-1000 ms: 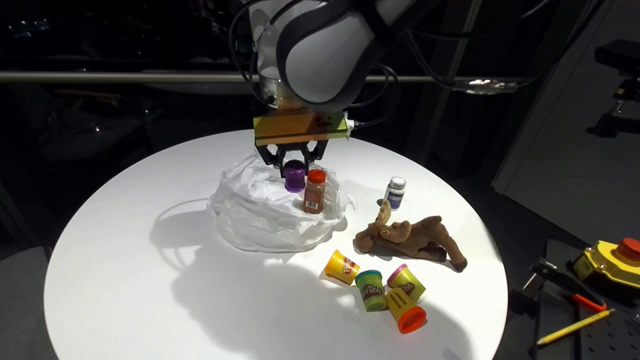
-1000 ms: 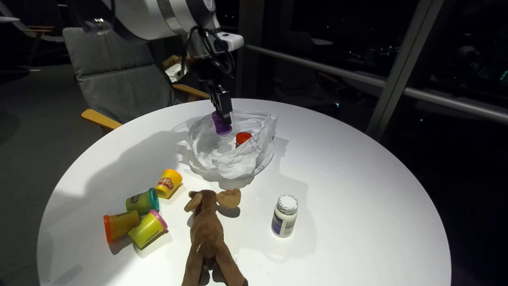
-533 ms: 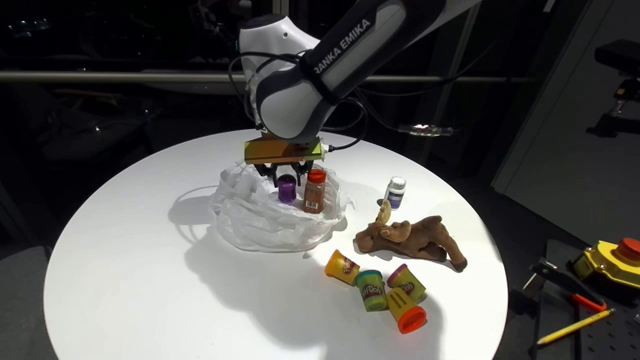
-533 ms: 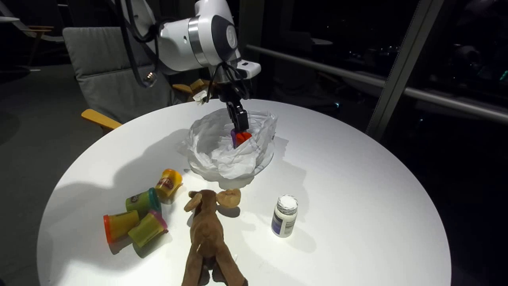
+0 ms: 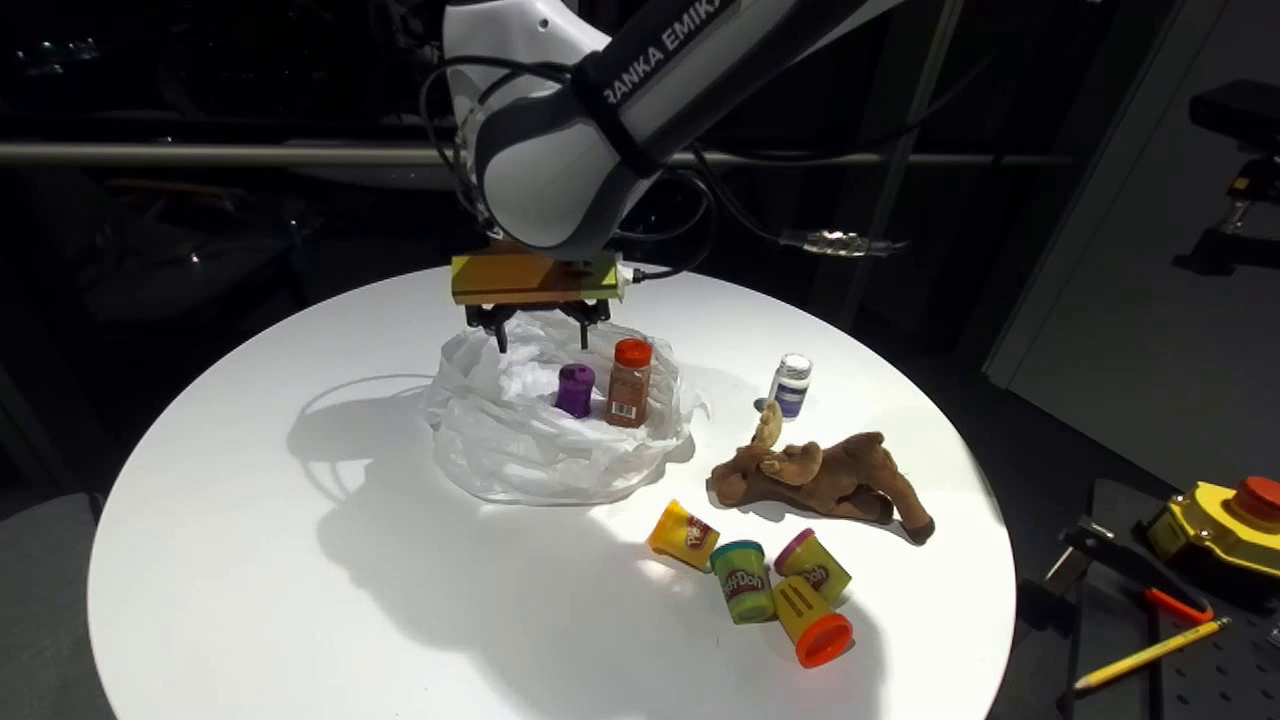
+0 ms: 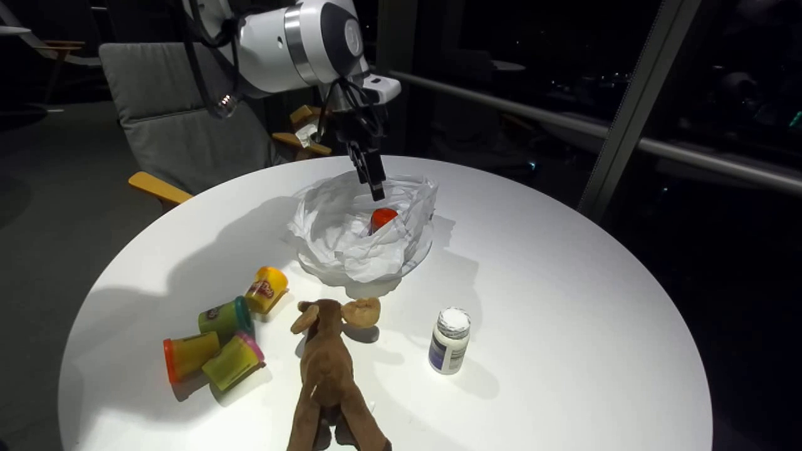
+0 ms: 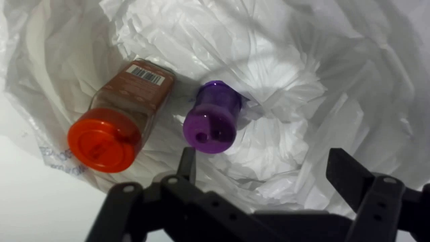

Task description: Pick up all the objects on the table and put them on the plastic

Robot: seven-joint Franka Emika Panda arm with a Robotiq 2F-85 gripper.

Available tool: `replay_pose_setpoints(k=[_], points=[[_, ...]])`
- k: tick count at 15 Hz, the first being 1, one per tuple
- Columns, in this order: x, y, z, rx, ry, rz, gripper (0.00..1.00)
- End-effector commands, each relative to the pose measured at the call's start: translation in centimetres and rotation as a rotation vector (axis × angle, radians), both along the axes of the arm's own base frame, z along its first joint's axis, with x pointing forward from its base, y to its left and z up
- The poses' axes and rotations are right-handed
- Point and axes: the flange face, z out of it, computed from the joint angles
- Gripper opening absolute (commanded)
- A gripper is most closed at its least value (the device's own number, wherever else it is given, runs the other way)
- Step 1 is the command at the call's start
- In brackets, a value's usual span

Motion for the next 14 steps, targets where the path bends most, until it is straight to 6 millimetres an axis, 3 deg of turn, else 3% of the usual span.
replay_pose_setpoints(k=[1,5,7,9,13,14], points=[[-4.8,1.7,5.7,-0.002,0.114,0.121,1.00],[-10.6,3.4,9.1,-0.008,0.259,0.289,1.00],[-14.1,3.5,9.5,-0.050,0.348,0.353,1.00],[-17.5,3.5,8.6,-0.088,0.407,0.419,1.00],[-23.8,3.5,4.0,-0.108,0.523,0.623,1.00],[-20.8,4.1,4.7,-0.096,0.514,0.525,1.00]])
